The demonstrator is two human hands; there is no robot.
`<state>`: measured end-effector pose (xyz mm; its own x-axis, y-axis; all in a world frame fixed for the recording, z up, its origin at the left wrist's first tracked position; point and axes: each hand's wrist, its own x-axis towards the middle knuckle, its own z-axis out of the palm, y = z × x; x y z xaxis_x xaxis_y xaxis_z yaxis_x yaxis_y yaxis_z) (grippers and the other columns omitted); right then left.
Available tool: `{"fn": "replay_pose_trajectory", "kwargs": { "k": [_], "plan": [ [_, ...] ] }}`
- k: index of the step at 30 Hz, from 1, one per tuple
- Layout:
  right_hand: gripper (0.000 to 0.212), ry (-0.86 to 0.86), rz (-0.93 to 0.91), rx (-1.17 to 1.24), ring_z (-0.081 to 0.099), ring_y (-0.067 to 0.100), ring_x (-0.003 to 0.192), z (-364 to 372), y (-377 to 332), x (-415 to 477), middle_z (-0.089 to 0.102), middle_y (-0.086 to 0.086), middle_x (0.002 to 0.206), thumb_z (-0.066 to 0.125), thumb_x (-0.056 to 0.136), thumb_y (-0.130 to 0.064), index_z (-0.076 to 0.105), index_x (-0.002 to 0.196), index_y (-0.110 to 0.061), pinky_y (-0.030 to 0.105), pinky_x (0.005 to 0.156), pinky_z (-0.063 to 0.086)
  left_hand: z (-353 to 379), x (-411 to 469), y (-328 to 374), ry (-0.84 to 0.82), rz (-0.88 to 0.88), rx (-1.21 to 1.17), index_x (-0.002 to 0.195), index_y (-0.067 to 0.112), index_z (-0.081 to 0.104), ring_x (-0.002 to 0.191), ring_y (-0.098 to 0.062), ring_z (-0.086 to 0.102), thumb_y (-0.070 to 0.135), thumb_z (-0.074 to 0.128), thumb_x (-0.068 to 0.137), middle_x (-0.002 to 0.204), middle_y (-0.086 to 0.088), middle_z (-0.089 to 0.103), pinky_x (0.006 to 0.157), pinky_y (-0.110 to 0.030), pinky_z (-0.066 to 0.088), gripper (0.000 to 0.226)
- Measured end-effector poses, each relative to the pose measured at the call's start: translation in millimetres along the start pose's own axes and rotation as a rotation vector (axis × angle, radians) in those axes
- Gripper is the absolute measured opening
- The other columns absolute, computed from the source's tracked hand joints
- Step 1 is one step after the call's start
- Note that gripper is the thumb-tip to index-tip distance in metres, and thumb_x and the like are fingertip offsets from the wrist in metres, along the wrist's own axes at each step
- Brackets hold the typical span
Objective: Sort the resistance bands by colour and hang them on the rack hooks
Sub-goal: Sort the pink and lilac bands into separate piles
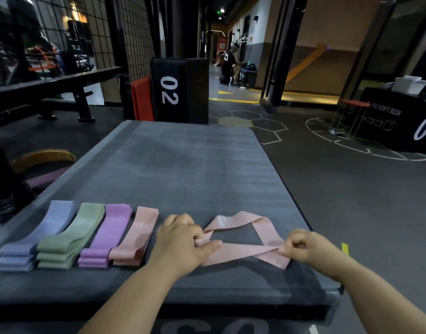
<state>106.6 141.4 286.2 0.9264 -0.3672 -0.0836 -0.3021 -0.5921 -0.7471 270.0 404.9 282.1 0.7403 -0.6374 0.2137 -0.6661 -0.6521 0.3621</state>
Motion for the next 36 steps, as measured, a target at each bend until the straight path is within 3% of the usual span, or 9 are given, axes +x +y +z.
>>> {"fn": "replay_pose_trajectory", "kwargs": {
  "k": [7, 12, 17, 23, 26, 29, 32, 34, 36],
  "plan": [
    [0.027, -0.016, 0.044, -0.003, 0.059, 0.006, 0.083, -5, 6, -1, 0.061, 0.0, 0.091, 0.075, 0.077, -0.036, 0.062, 0.055, -0.028, 0.02, 0.082, 0.042, -6, 0, -11, -0.062, -0.074, 0.076, 0.056, 0.028, 0.042, 0.096, -0.016, 0.046, 0.066, 0.05, 0.083, 0.086, 0.011, 0.044, 0.081, -0.026, 0.033, 0.048],
    [0.028, 0.051, 0.065, -0.205, 0.059, 0.013, 0.086, -5, 12, 4, 0.063, 0.0, 0.091, 0.081, 0.075, -0.027, 0.06, 0.06, -0.019, 0.02, 0.073, 0.042, -1, -2, -11, -0.104, -0.118, -0.142, 0.088, 0.033, 0.047, 0.097, -0.013, 0.054, 0.043, 0.056, 0.088, 0.096, 0.013, 0.055, 0.084, -0.03, 0.044, 0.014],
    [0.025, 0.144, 0.132, -0.226, 0.055, 0.002, 0.068, -1, 7, 0, 0.058, -0.013, 0.089, 0.084, 0.07, -0.03, 0.061, 0.081, -0.031, 0.017, 0.06, 0.039, 5, -1, -7, -0.141, -0.181, -0.221, 0.128, 0.032, 0.044, 0.106, -0.012, 0.054, 0.037, 0.058, 0.09, 0.123, 0.01, 0.053, 0.093, -0.029, 0.043, 0.041],
    [0.049, 0.138, 0.251, -0.144, 0.056, 0.003, 0.083, -4, 7, -3, 0.061, -0.01, 0.097, 0.085, 0.07, -0.026, 0.054, 0.106, -0.031, 0.019, 0.071, 0.039, 18, 4, 1, -0.226, -0.118, -0.151, 0.148, 0.034, 0.027, 0.134, -0.017, 0.037, 0.033, 0.054, 0.091, 0.147, 0.007, 0.04, 0.108, -0.029, 0.033, 0.063],
    [0.047, 0.132, 0.292, -0.129, 0.06, 0.005, 0.079, -6, 7, -4, 0.067, -0.004, 0.088, 0.086, 0.069, -0.025, 0.054, 0.103, -0.033, 0.008, 0.063, 0.038, 21, 6, 3, -0.233, -0.099, -0.161, 0.148, 0.031, 0.03, 0.132, -0.017, 0.039, 0.031, 0.053, 0.092, 0.144, 0.005, 0.042, 0.107, -0.029, 0.033, 0.06],
    [0.042, 0.093, 0.322, -0.081, 0.064, 0.012, 0.073, -10, 8, -3, 0.07, -0.001, 0.079, 0.085, 0.068, -0.018, 0.062, 0.102, -0.027, 0.019, 0.068, 0.046, 21, 8, 4, -0.214, -0.121, -0.18, 0.14, 0.029, 0.043, 0.126, -0.016, 0.046, 0.031, 0.053, 0.091, 0.137, 0.005, 0.049, 0.102, -0.027, 0.037, 0.05],
    [0.035, 0.092, 0.324, -0.076, 0.066, 0.016, 0.076, -13, 6, -3, 0.069, 0.001, 0.079, 0.084, 0.068, -0.016, 0.067, 0.096, -0.028, 0.026, 0.07, 0.048, 15, 10, 2, -0.199, -0.18, -0.265, 0.104, 0.031, 0.061, 0.104, -0.014, 0.057, 0.025, 0.055, 0.085, 0.114, 0.007, 0.061, 0.086, -0.026, 0.044, 0.021],
    [0.029, 0.107, 0.309, -0.072, 0.066, 0.015, 0.077, -13, 5, -2, 0.07, 0.001, 0.08, 0.083, 0.07, -0.015, 0.068, 0.09, -0.029, 0.026, 0.072, 0.049, 9, 12, -2, -0.194, -0.22, -0.321, 0.083, 0.03, 0.055, 0.09, -0.012, 0.057, 0.026, 0.056, 0.085, 0.098, 0.008, 0.063, 0.073, -0.026, 0.042, 0.004],
    [0.024, 0.125, 0.295, -0.06, 0.067, 0.015, 0.08, -13, 6, -2, 0.072, 0.0, 0.081, 0.082, 0.071, -0.012, 0.071, 0.085, -0.028, 0.025, 0.072, 0.049, 3, 11, -6, -0.183, -0.283, -0.398, 0.078, 0.027, 0.053, 0.082, -0.012, 0.058, 0.03, 0.061, 0.084, 0.088, 0.01, 0.062, 0.069, -0.026, 0.042, 0.011]
  ]
}}
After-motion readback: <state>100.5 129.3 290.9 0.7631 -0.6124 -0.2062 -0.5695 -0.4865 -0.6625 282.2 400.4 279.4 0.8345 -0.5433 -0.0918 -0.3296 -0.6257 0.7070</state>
